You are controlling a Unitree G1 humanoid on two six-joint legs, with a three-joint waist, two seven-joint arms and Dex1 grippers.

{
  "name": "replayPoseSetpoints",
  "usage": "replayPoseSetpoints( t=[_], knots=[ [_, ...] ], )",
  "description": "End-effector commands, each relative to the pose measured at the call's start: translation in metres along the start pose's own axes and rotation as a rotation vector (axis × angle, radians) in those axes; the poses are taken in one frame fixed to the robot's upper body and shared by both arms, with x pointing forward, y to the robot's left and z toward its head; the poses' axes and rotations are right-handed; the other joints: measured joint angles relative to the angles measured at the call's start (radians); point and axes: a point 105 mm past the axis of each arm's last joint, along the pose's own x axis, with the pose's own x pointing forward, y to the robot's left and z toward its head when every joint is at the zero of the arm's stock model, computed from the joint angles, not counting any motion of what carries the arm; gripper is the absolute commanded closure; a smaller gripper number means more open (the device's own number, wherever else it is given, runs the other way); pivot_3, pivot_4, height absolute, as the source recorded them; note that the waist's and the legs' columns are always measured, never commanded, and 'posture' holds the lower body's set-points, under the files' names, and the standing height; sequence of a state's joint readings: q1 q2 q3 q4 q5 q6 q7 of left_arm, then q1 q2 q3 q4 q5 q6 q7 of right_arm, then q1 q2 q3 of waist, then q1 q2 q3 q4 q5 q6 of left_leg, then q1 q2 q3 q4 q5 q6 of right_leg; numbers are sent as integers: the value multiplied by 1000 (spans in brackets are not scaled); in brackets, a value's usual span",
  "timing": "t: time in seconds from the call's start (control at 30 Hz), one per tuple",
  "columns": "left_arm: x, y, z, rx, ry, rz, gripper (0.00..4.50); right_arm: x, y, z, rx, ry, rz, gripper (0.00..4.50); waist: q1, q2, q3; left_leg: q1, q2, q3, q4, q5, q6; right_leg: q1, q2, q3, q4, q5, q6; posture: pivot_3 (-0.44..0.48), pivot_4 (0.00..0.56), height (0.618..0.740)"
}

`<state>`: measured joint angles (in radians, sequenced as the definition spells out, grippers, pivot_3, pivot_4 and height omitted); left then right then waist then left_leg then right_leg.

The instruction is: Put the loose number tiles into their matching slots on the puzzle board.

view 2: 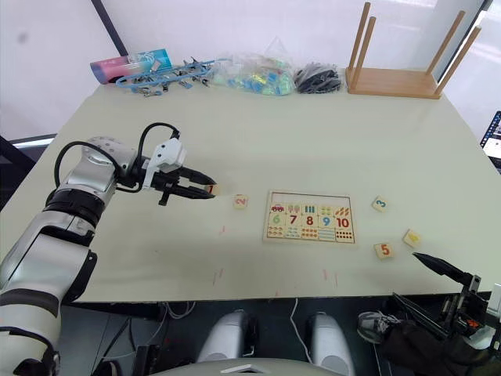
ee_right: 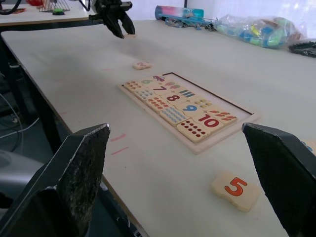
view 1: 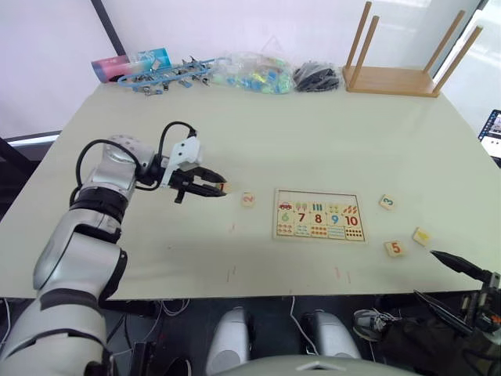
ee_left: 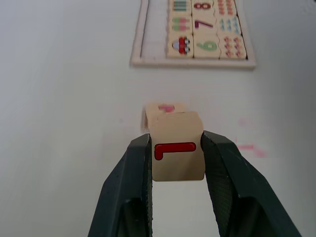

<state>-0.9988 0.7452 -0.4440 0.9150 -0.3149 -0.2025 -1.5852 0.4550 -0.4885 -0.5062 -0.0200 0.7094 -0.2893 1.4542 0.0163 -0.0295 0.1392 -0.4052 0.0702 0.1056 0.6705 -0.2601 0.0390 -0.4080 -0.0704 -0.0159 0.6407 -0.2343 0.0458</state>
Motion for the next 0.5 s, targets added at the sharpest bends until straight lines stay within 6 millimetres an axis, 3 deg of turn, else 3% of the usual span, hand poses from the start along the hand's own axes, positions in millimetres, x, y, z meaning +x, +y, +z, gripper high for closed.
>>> replayPoseSetpoints(
  t=[0.03,0.27,0.5],
  knots=[
    [8,5,19,49,-9,-44,3536,-2,0,4,-35,-11,-24,0,-1,0,0,0,0,0,0,0,0,0,0,0,0,0,0,0,150,738],
    [48,15,45,123,-17,-101,3536,-6,1,3,-47,-5,-61,0,0,0,0,-2,-2,-1,1,0,0,0,1,0,0,0,0,0,150,738],
    [75,21,54,150,24,-121,3536,-5,5,2,-52,-8,-76,0,-2,0,0,-8,-4,-4,4,0,0,-2,3,0,0,0,0,0,150,738]
  ],
)
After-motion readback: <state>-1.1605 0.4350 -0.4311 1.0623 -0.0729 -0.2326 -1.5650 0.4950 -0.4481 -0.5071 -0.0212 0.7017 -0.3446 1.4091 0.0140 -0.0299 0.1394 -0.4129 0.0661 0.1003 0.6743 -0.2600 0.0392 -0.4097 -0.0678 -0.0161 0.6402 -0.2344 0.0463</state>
